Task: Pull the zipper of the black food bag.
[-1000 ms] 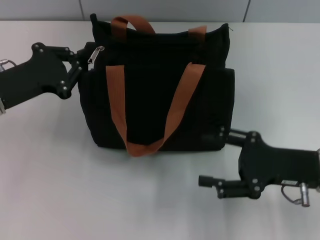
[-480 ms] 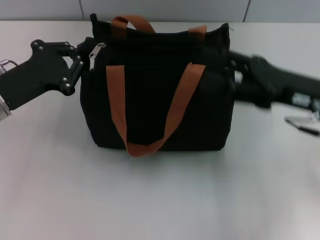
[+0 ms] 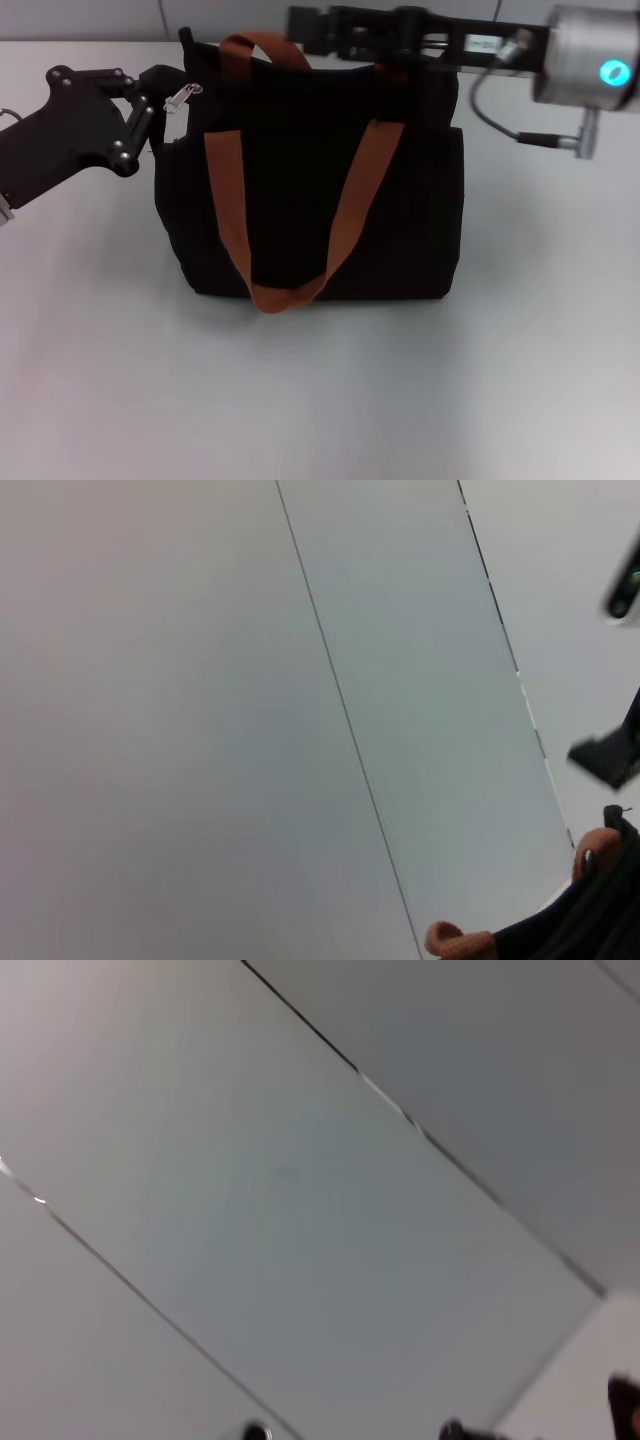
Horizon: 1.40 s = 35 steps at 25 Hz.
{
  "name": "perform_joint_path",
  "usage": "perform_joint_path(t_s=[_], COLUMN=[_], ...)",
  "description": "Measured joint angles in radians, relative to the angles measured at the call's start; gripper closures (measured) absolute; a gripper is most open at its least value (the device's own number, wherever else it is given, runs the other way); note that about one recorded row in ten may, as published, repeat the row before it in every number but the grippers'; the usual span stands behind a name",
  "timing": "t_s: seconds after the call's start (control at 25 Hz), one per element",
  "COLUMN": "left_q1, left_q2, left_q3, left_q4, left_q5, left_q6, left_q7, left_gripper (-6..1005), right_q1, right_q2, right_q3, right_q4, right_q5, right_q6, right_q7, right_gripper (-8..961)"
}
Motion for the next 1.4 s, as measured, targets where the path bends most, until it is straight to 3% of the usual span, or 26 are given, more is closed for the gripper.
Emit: perform_joint_path(t_s=[0.24,0.56,1.04,1.4], left_q1=[0.0,0.0,0.0,0.0], left_q2=[-0.001,0.001,0.001,-0.002], left_q3=[0.0,0.0,0.0,0.007], left_q4=[0.002,0.004,0.004,0.0], left_q5=[-0.005,-0.012,-0.012,-0.012], left_q6=[0.002,0.007,0.01,0.012], left_q7=[0.018,0.026,0.028,0.029], left_gripper=[971,971,971,972], right_q1=[0.089,0.156,0.186,0.19], right_q2=[-0.001,0.005,0.03,0.033], right_q3=[-0.057,-0.086,-0.159,-0.187], right_q4=[0.0,-0.002,0.007,-0.001], right_q5=[-0.052,-0.103,-0.115,-0.12], right_q6=[0.051,0.088,0.195,0.231], right_q7=[0.204,0.339,0.381,0.382], right_gripper=[141,140,140,140])
